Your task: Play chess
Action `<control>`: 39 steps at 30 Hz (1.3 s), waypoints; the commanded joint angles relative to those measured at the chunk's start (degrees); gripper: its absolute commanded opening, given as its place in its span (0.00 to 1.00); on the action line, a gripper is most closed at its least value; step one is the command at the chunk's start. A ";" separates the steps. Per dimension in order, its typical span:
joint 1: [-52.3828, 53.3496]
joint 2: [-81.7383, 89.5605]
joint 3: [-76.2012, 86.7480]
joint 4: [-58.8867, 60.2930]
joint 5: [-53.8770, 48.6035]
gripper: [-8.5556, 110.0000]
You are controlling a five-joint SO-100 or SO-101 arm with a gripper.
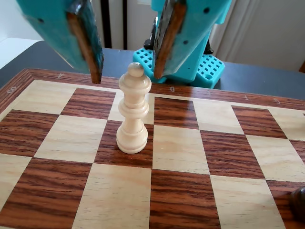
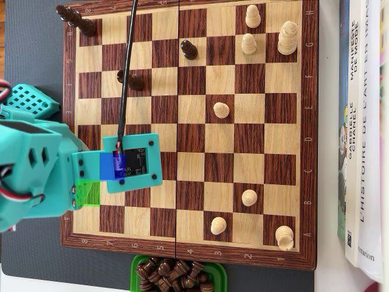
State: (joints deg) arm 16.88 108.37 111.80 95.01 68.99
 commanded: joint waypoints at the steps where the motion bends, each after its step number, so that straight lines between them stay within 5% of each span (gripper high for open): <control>1: 0.62 -0.62 -0.44 -0.35 0.53 0.21; 39: 0.35 -5.80 -0.44 -2.72 0.53 0.17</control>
State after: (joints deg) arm 16.79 102.30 111.80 92.02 68.99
